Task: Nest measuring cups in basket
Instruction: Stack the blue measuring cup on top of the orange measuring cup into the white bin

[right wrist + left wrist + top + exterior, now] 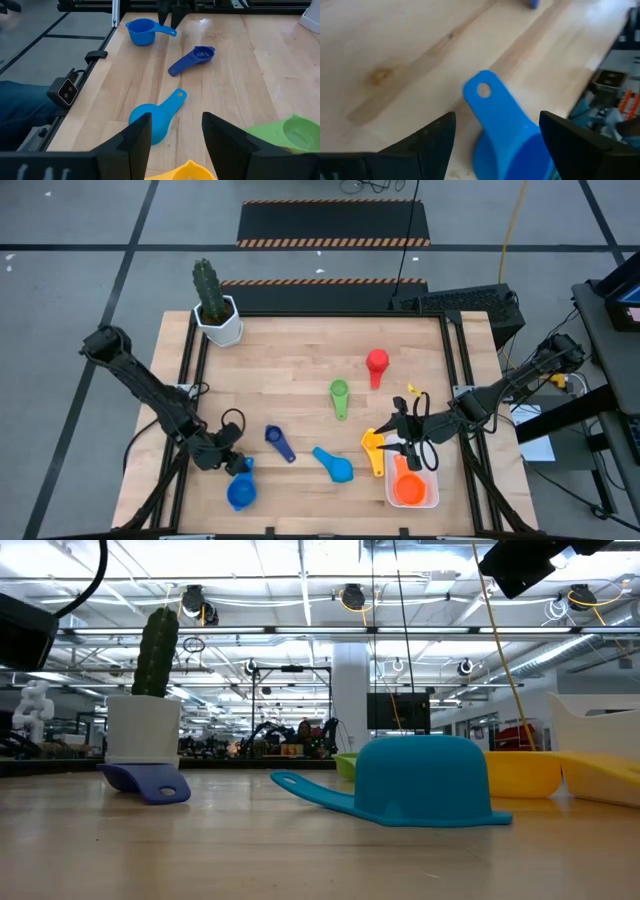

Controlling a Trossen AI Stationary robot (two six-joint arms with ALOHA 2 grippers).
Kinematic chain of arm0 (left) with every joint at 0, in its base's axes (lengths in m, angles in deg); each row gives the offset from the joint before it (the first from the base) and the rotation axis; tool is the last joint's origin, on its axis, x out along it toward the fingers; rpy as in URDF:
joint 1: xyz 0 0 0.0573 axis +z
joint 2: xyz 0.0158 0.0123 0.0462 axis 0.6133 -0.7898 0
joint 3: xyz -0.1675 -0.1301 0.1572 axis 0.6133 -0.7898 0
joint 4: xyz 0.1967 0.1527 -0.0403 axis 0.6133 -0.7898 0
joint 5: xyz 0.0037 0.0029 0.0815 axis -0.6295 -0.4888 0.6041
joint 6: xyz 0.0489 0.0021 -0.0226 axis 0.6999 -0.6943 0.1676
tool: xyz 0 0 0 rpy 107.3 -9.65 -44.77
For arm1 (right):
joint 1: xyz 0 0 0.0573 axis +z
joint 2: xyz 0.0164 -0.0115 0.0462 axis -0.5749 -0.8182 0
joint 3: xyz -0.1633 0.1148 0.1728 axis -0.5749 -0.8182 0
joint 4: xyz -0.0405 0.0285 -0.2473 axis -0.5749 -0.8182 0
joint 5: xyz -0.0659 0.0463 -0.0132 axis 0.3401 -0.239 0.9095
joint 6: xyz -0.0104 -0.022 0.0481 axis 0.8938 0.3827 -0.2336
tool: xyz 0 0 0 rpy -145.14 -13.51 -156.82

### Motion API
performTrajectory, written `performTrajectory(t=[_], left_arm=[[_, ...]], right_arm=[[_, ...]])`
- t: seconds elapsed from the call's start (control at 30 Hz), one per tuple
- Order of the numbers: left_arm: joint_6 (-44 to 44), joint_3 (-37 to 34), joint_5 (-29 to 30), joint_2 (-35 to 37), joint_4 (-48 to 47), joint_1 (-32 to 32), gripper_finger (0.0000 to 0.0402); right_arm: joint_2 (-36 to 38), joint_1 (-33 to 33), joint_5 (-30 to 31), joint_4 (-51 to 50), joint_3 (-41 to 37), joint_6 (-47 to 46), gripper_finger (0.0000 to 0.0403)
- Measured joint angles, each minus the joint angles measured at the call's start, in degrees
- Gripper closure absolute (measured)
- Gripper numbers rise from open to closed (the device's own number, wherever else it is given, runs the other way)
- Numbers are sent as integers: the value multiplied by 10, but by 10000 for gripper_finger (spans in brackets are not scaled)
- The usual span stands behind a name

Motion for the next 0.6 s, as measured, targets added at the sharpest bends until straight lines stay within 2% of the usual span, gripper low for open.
performTrajectory(t=[0.37,0.5,0.6], left_arm=[[28,-6,-16,-83,142,0,150],[52,-6,-16,-101,165,0,184],[78,-6,-9,-101,176,0,225]], right_arm=[[0,0,0,0,0,0,236],[0,0,0,0,0,0,236],[0,0,1,0,0,0,236]])
